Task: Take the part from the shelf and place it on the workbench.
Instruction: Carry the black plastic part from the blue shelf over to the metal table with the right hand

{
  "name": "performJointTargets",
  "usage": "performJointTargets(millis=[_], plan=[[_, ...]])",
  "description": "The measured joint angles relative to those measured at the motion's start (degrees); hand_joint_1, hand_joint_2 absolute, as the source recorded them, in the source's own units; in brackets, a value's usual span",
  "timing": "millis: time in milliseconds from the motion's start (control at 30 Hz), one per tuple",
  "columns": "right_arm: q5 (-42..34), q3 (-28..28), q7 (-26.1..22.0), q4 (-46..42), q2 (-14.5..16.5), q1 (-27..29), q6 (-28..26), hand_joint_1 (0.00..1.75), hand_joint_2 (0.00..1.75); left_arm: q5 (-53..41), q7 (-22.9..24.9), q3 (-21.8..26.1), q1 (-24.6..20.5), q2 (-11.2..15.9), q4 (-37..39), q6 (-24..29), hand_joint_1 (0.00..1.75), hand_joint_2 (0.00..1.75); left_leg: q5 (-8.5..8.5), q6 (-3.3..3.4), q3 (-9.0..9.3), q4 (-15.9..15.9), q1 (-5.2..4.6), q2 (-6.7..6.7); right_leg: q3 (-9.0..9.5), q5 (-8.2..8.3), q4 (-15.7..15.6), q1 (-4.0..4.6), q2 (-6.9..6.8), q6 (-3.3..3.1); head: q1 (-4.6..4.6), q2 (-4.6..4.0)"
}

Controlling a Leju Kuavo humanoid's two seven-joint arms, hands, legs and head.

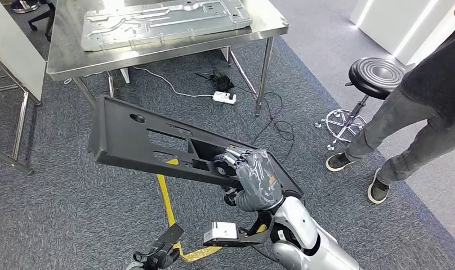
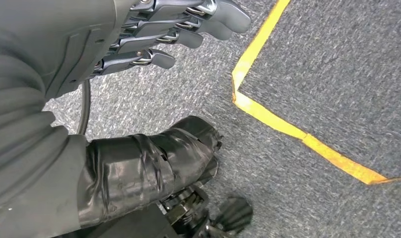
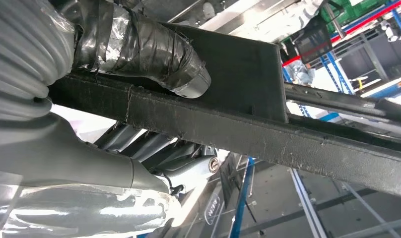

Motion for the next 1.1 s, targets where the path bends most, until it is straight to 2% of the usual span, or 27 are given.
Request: performJointTargets(millis=[33,67,100,133,167,200,233,367,400,433,500,533,567,600,633,667,700,733,800,833,900,967,1033,1067,1100], plan=[[-0.05,0.01,0.01,0.13,-0.01,0.15,-0.01,1.75,1.75,-0.01,0.03,0.0,0.07,0.0,0.01,-0.07,0.0,1.75,-0.2,-0.02,0.17,0.02,0.03,0.05,-1.15,-0.03,1.73,-0.17,-0.04,0.2,0.02,0.0],[-0.1,0.01,0.02,0.25,-0.02,0.28,-0.02,1.75,1.75,-0.02,0.05,0.0,0.13,0.0,0.02,-0.15,0.0,1.75,-0.47,-0.12,0.41,0.08,0.09,0.08,-1.31,1.01,1.45,-0.38,-0.11,0.41,0.02,0.0],[-0.12,0.01,0.02,0.35,-0.03,0.35,-0.03,1.75,1.75,-0.04,0.08,0.0,0.16,0.0,0.03,-0.24,0.0,1.75,-0.81,-0.31,0.72,0.19,0.21,0.09,-0.36,2.95,-0.94,-0.59,-0.24,0.61,0.04,0.0],[-0.13,0.01,0.01,0.41,-0.03,0.37,-0.04,1.75,1.75,-0.07,0.12,0.0,0.17,0.0,0.04,-0.33,0.0,1.75,-1.26,-0.62,1.05,0.4,0.34,0.09,1.25,5.06,-4.65,-0.79,-0.49,0.8,0.05,0.0],[-0.14,0.02,0.0,0.45,-0.02,0.34,-0.05,1.75,1.75,-0.11,0.17,0.0,0.14,0.02,0.04,-0.4,0.0,1.75,-1.77,-1.04,1.25,0.72,0.33,0.08,2.97,6.4,-8.09,-0.78,-0.74,0.9,0.14,0.0],[-0.15,0.03,-0.04,0.47,-0.01,0.29,-0.07,1.75,1.75,-0.17,0.24,0.0,0.1,0.03,0.05,-0.46,0.0,1.75,-2.2,-1.48,1.33,1.01,0.28,0.06,4.25,6.99,-10.54,-0.73,-0.93,0.68,0.2,0.0],[-0.17,0.05,-0.05,0.5,-0.01,0.28,-0.09,1.75,1.75,-0.25,0.31,0.0,0.07,0.05,0.05,-0.54,0.0,1.75,-2.55,-1.89,1.37,1.23,0.18,0.08,4.9,6.85,-11.76,-0.6,-1.03,0.33,0.21,0.0],[-0.24,0.08,-0.04,0.51,-0.02,0.38,-0.15,1.75,1.75,-0.43,0.42,0.0,-0.18,0.08,0.06,-0.74,0.0,1.75,-3.74,-3.03,1.54,2.0,0.32,0.36,5.74,5.61,-12.07,-0.41,-0.54,-1.66,-0.03,0.0],[-0.24,0.08,-0.07,0.47,-0.01,0.3,-0.16,1.75,1.75,-0.45,0.43,0.0,-0.3,0.08,0.06,-0.79,0.0,1.75,-4.5,-3.25,0.69,3.85,0.36,0.37,6.19,5.33,-12.17,-0.48,-0.48,-2.09,-0.12,0.0],[-0.25,0.09,-0.1,0.44,0.01,0.24,-0.16,1.75,1.75,-0.46,0.45,0.0,-0.39,0.09,0.06,-0.83,0.0,1.75,-5.48,-3.39,-0.99,6.93,0.38,0.34,6.64,5.01,-12.23,-0.48,-0.47,-2.45,-0.23,0.0],[-0.26,0.12,-0.13,0.43,0.02,0.26,-0.16,1.75,1.75,-0.48,0.52,0.01,-0.33,0.11,0.07,-0.9,0.0,1.75,-7.13,-3.47,-6.02,14.56,0.36,0.29,7.48,4.22,-12.24,-0.27,-0.33,-2.86,-0.33,0.0],[-0.27,0.14,-0.14,0.45,0.02,0.36,-0.16,1.75,1.75,-0.48,0.56,0.01,-0.18,0.13,0.08,-0.93,0.0,1.75,-6.91,-3.39,-8.13,16.96,0.34,0.28,8.0,3.78,-12.23,-0.11,-0.18,-2.93,-0.33,0.0],[-0.28,0.17,-0.14,0.47,0.02,0.45,-0.15,1.75,1.75,-0.48,0.61,0.02,-0.04,0.14,0.08,-0.96,0.0,1.75,-5.65,-3.18,-9.31,17.34,0.28,0.27,8.62,3.29,-12.23,0.04,0.02,-2.95,-0.32,0.0],[-0.31,0.2,-0.13,0.49,0.02,0.5,-0.15,1.75,1.75,-0.49,0.65,0.02,0.04,0.15,0.08,-0.98,0.0,1.75,-3.35,-2.82,-9.37,15.5,0.16,0.23,9.37,2.77,-12.24,0.2,0.22,-2.94,-0.33,0.0],[-0.35,0.23,-0.14,0.5,0.02,0.49,-0.15,1.75,1.75,-0.49,0.68,0.02,0.04,0.18,0.08,-0.99,0.0,1.75,-0.48,-2.3,-8.5,11.97,-0.04,0.16,10.19,2.21,-12.26,0.33,0.38,-2.91,-0.33,0.0],[-0.41,0.25,-0.14,0.51,0.02,0.48,-0.15,1.75,1.75,-0.5,0.72,0.02,-0.02,0.25,0.09,-1.0,0.0,1.75,1.53,-1.7,-7.37,8.61,-0.26,0.05,10.84,1.7,-12.39,0.41,0.47,-2.83,-0.25,0.0],[-0.48,0.25,-0.14,0.5,0.02,0.46,-0.15,1.75,1.75,-0.51,0.74,0.02,-0.12,0.32,0.09,-1.0,0.0,1.75,2.74,-1.11,-6.1,5.61,-0.58,-0.07,11.37,1.27,-12.56,0.42,0.57,-2.62,-0.18,0.0],[-0.58,0.25,-0.15,0.45,0.02,0.44,-0.15,1.75,1.75,-0.51,0.75,0.02,-0.2,0.39,0.1,-1.01,0.0,1.75,2.9,-0.65,-5.14,3.65,-0.87,-0.13,11.72,0.99,-12.89,0.32,0.62,-2.32,-0.16,0.0],[-0.72,0.25,-0.15,0.36,0.02,0.45,-0.17,1.75,1.75,-0.52,0.79,0.02,-0.29,0.44,0.1,-1.02,0.0,1.75,1.97,-0.05,-3.9,1.73,-1.23,-0.12,12.34,1.12,-13.42,0.24,0.64,-1.57,-0.23,0.0],[-0.75,0.25,-0.15,0.31,0.01,0.46,-0.18,1.75,1.75,-0.53,0.81,0.02,-0.27,0.44,0.1,-1.02,0.0,1.75,1.75,0.13,-3.25,0.97,-1.08,-0.1,12.47,1.25,-13.42,0.26,0.53,-1.31,-0.29,0.0],[-0.76,0.25,-0.16,0.26,-0.01,0.38,-0.19,1.75,1.75,-0.57,0.81,0.02,-0.28,0.45,0.1,-1.02,0.0,1.75,1.5,0.55,-1.55,-0.28,-0.7,-0.14,11.59,1.41,-10.94,0.3,0.21,-0.94,-0.2,0.0],[-0.76,0.25,-0.19,0.24,-0.03,0.33,-0.2,1.75,1.75,-0.6,0.8,0.02,-0.33,0.45,0.1,-1.02,0.0,1.75,0.85,0.79,-0.02,-0.88,-0.54,-0.17,7.69,0.08,-4.53,0.16,-0.01,-0.51,-0.11,0.0],[-0.79,0.25,-0.16,0.25,-0.07,0.53,-0.2,1.75,1.75,-0.61,0.81,0.02,-0.2,0.44,0.1,-1.03,0.0,1.75,-0.27,0.81,1.3,-0.93,-0.52,-0.18,3.07,-2.54,0.94,-0.05,-0.07,0.11,-0.11,0.0],[-0.83,0.25,-0.15,0.26,-0.1,0.66,-0.2,1.75,1.75,-0.62,0.82,0.03,-0.08,0.44,0.1,-1.05,0.0,1.75,-0.94,0.73,2.11,-0.91,-0.48,-0.19,1.69,-3.22,1.48,-0.19,-0.11,0.34,-0.11,0.0],[-0.88,0.25,-0.16,0.27,-0.13,0.75,-0.2,1.75,1.75,-0.63,0.82,0.03,0.02,0.44,0.1,-1.1,0.0,1.75,-1.67,0.56,3.04,-0.89,-0.41,-0.21,1.12,-2.75,0.24,-0.33,-0.17,0.55,-0.11,0.0]])
